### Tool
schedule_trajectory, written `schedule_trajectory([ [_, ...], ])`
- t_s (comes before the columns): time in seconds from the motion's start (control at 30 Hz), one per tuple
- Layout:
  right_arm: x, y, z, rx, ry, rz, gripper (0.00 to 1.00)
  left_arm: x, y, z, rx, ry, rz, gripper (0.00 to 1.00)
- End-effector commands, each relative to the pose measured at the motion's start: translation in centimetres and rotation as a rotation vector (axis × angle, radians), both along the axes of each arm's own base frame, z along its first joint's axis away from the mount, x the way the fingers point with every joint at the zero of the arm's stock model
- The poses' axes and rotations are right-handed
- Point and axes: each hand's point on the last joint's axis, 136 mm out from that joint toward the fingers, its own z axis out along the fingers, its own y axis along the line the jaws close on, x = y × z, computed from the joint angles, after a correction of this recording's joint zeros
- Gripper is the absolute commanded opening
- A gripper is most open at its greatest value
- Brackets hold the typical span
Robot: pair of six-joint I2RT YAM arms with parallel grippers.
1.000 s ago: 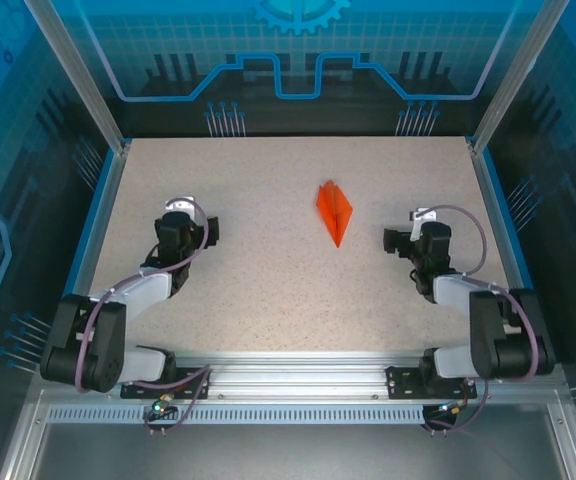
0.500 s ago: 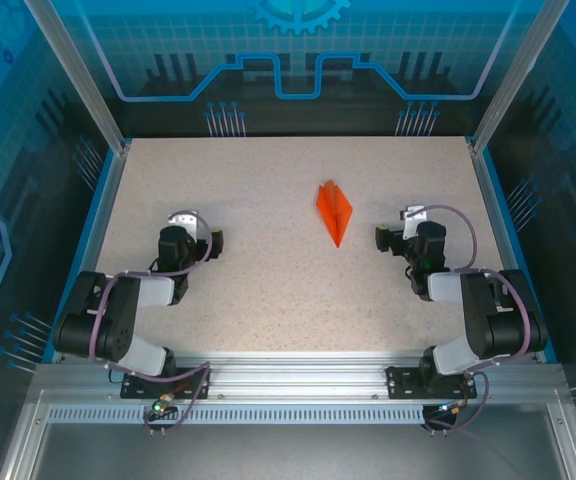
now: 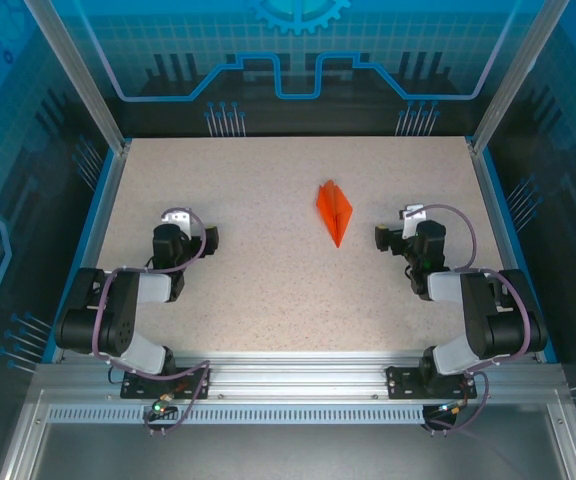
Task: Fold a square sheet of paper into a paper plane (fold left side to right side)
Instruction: Reset both arms
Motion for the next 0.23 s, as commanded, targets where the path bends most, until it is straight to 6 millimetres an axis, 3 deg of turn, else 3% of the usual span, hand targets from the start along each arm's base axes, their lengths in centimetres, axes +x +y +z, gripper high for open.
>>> schedule_trajectory([
  [0.0,0.78,0.63,1.09,-0.013,-0.039,0.021,1.0,1.03,-0.31,1.72,-0.02,-0.062,-0.013,0.99],
  [0.2,0.81,0.65,1.16,-0.011,-0.04,0.022,1.0,1.04,-0.33,1.72,-0.02,-0.062,-0.014,0.99],
])
